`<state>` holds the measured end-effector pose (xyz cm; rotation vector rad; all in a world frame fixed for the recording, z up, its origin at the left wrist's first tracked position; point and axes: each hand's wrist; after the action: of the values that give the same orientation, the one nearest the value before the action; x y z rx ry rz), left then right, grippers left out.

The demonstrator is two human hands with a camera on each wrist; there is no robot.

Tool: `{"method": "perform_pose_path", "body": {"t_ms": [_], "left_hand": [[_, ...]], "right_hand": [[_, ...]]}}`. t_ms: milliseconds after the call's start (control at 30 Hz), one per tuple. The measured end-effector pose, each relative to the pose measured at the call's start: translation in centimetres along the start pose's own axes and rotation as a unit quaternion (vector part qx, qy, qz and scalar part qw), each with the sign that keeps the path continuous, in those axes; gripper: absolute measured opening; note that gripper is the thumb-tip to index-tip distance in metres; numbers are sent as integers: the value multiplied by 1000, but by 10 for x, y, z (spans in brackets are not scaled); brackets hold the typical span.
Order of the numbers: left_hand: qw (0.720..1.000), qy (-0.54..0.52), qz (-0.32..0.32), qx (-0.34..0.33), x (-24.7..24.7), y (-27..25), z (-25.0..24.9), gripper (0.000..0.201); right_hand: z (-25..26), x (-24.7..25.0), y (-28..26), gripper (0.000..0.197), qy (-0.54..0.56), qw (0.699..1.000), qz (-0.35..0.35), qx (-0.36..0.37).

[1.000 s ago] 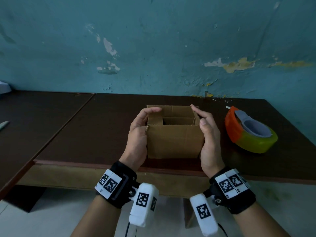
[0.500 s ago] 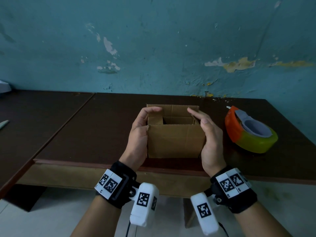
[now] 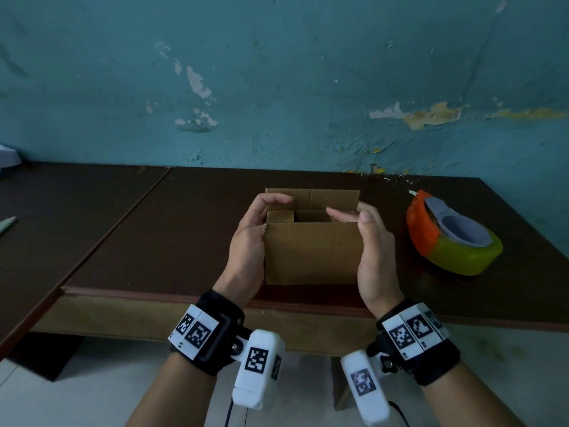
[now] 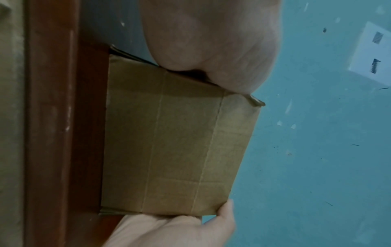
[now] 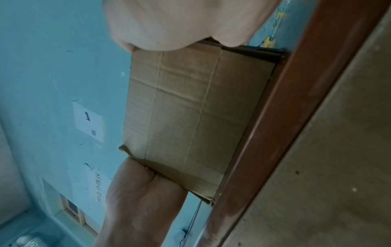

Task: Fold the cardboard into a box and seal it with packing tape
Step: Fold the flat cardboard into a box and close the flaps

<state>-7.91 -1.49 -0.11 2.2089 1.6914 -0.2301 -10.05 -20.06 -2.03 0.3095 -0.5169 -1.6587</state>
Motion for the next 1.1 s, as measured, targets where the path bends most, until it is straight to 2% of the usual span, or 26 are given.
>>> {"method": "perform_pose_path", "body": {"t_ms": [267,300,367,433,533,700,800,900,1100], "left_hand": [[999,29,-1,-19,1,2,2,23],[999,27,-4,-26,0,1,2,30],[999,5,-10,-39,0,0,3,60],[998,-3,3,-56,0,-2,3,66],[997,35,24,-64,2,-4,2,53],[995,59,41,-63,2,-5,1,39],[996,47,34,-63,1,-5,2,27],[997,26,15,-73,0,-5,3,29],[999,-7,-18,-45,-1,-7,2,58]], "right_hand": [[0,-2,1,62,-16,1000,-9,-14],[0,-2,1,58,-13,1000,-13,-18],[1,-4,1,50,-11,1000,-19,-18],[3,-5,1,45,-12,1000,-19,-15],[6,-5,2,40,-14,1000,-19,-12],[6,-4,3,43,-36,999,-29,-20],[1,-4,0,60,-21,999,-22,-44],[-1,-4,-4,71,-13,999,-7,-41],[1,-4,-7,34,-17,999,-24,-18]]}}
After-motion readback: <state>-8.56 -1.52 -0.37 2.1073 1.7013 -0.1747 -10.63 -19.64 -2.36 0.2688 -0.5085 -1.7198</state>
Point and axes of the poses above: each hand's wrist, its own y-axis towards the middle knuckle, its own x-axis out of the back of the hand, z = x × y, and after that the axes turned 5 degrees about z, right-handed
